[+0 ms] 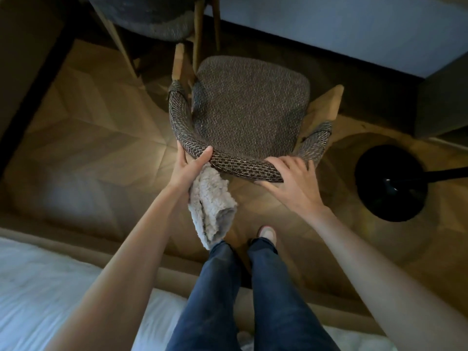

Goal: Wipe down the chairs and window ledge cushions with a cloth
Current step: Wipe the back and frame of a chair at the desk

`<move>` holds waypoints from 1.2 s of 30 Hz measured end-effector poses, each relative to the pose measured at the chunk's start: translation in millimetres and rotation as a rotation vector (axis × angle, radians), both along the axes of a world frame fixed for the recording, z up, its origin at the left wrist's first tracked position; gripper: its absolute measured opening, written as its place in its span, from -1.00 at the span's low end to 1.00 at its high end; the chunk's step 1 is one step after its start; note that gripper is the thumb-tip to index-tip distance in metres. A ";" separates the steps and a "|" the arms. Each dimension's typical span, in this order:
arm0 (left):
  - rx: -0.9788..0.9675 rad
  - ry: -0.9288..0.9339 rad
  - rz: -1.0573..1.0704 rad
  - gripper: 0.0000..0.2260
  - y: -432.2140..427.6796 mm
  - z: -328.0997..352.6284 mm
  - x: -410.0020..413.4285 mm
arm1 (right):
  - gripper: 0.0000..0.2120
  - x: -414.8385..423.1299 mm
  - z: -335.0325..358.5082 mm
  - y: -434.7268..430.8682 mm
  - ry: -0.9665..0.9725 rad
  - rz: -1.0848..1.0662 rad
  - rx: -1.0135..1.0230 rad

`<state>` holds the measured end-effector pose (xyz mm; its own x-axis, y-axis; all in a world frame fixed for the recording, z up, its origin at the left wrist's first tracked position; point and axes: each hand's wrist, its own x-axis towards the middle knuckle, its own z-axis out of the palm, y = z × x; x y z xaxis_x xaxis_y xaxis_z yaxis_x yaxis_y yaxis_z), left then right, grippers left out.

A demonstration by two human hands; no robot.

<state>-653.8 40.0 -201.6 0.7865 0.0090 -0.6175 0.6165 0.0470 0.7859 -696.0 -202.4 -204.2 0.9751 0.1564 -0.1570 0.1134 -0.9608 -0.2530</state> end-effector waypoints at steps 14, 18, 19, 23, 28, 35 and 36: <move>-0.134 0.101 -0.031 -0.02 -97.0 -10.8 134.1 | -0.58 102.0 -2.1 -75.2 -0.017 -0.242 0.035; -0.131 0.127 -0.039 0.00 -123.5 -11.4 182.7 | -0.58 145.8 -1.9 -96.9 0.021 -0.265 0.059; -0.137 0.139 -0.025 0.01 -130.7 -10.4 193.7 | -0.58 156.0 -1.4 -102.1 0.032 -0.279 0.061; -0.136 0.159 0.017 -0.02 -155.8 -9.4 233.0 | -0.58 193.0 0.4 -121.5 0.066 -0.297 0.074; -0.116 0.162 -0.010 -0.01 -170.6 -9.7 268.0 | -0.58 227.5 2.0 -137.1 0.087 -0.287 0.097; 0.040 0.085 -0.023 -0.22 -173.3 -5.4 270.7 | -0.54 239.7 4.0 -131.5 0.152 -0.381 0.170; 0.060 0.075 -0.021 -0.27 -170.0 -6.0 266.0 | -0.53 235.5 4.0 -124.3 0.112 -0.419 0.212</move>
<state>-387.9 -129.9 -207.5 0.7382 0.0318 -0.6738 0.6744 -0.0125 0.7383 -460.5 -326.7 -200.2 0.9399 -0.2065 -0.2720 -0.3118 -0.8438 -0.4367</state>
